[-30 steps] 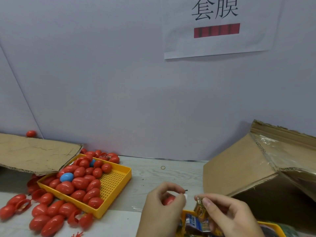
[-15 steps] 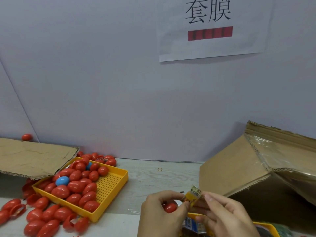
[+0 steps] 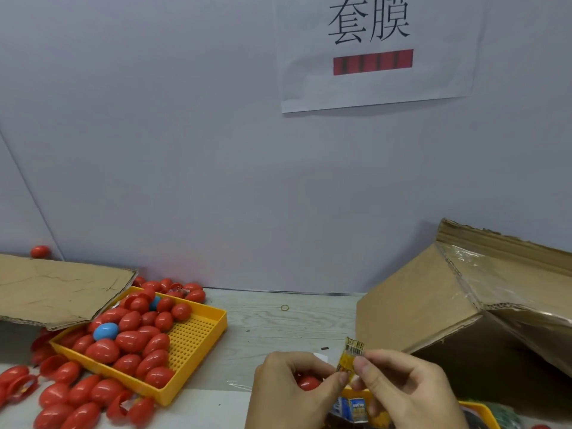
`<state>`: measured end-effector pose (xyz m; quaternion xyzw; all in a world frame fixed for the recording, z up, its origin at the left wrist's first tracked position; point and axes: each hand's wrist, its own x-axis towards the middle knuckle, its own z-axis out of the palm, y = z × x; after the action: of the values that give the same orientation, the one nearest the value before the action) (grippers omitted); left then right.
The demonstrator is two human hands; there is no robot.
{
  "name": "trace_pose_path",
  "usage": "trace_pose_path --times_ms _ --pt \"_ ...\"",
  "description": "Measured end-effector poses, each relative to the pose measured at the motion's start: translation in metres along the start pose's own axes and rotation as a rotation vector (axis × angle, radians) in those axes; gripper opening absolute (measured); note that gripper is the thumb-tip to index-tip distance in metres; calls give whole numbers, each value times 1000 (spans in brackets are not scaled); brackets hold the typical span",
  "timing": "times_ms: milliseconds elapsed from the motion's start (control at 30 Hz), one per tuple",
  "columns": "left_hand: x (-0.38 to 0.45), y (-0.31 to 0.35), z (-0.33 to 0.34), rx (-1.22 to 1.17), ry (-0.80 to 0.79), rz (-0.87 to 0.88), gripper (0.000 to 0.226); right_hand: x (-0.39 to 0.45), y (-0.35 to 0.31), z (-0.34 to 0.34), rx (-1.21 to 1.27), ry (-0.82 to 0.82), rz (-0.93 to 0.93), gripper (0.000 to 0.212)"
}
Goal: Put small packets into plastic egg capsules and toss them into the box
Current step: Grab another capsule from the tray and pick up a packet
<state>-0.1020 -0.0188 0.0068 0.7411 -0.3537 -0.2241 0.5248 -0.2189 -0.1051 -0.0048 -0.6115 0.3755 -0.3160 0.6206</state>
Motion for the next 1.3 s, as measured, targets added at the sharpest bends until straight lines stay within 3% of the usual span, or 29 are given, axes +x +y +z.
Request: trace_pose_path --times_ms 200,633,767,933,1033,1200,1300 --pt "-3 2 3 -21 -57 11 23 -1 -2 1 10 -24 -4 13" --pt "-2 4 -1 -205 -11 -67 8 -2 -9 0 14 -79 -3 27" --pt "0 -1 -2 -288 29 -84 21 -2 -10 1 21 -69 27 27" --pt "0 4 -6 -407 -123 -87 38 -4 -9 2 9 24 -2 20" --pt "0 7 -6 -421 -136 -84 40 -4 -6 2 -37 86 -31 12" --pt "0 6 -5 -375 -172 -76 12 -3 -4 4 -146 169 -66 18" --pt "-1 5 -3 -364 -136 -73 5 -3 -4 4 -155 135 -50 18"
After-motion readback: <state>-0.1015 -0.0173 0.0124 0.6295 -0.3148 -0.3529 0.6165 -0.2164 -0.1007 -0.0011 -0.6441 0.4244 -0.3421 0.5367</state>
